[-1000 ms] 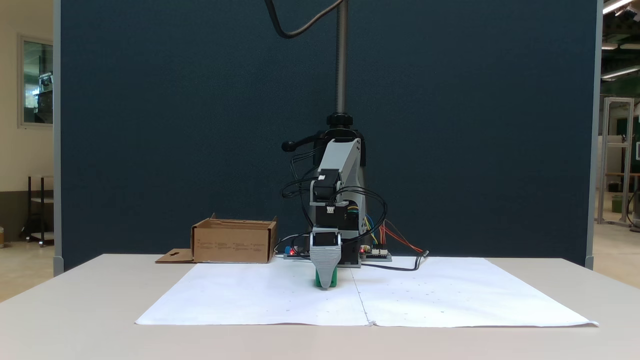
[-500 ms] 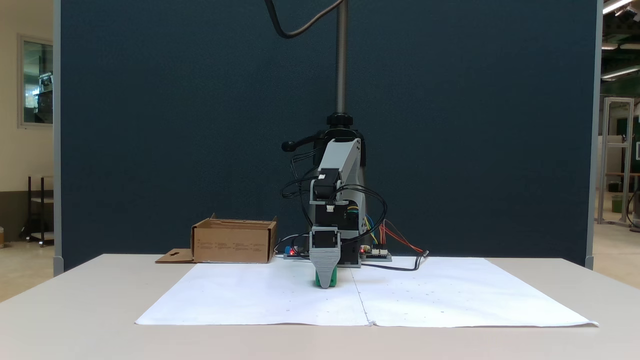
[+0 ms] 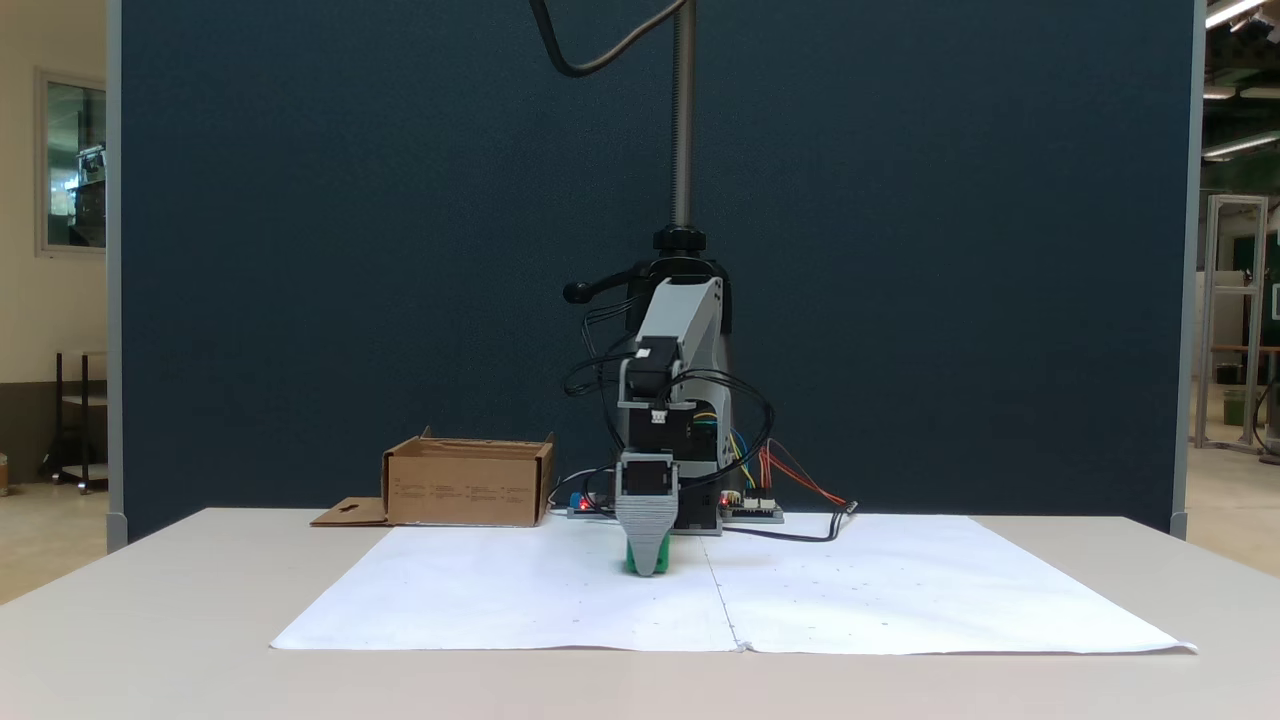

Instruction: Grasp a green dice and put it in the bin.

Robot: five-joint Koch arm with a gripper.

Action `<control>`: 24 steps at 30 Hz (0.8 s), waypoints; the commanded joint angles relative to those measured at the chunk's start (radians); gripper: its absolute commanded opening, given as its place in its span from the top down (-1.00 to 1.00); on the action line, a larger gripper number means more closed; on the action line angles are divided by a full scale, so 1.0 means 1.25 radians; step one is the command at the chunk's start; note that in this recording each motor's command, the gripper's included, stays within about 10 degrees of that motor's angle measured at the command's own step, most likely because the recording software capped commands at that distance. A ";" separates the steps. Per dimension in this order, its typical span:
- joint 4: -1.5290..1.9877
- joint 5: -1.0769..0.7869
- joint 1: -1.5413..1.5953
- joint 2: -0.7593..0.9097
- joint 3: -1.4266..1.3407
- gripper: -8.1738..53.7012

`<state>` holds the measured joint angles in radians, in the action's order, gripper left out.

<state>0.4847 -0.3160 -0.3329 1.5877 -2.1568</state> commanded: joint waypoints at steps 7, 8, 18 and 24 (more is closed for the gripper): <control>0.310 0.076 -0.012 0.031 0.336 0.35; 0.345 0.083 -0.012 0.031 0.382 0.35; 0.463 0.090 -0.124 0.034 0.501 0.35; 0.455 0.055 -0.456 0.042 0.604 0.35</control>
<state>1.0201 -0.2608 -0.8145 1.5923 -1.4588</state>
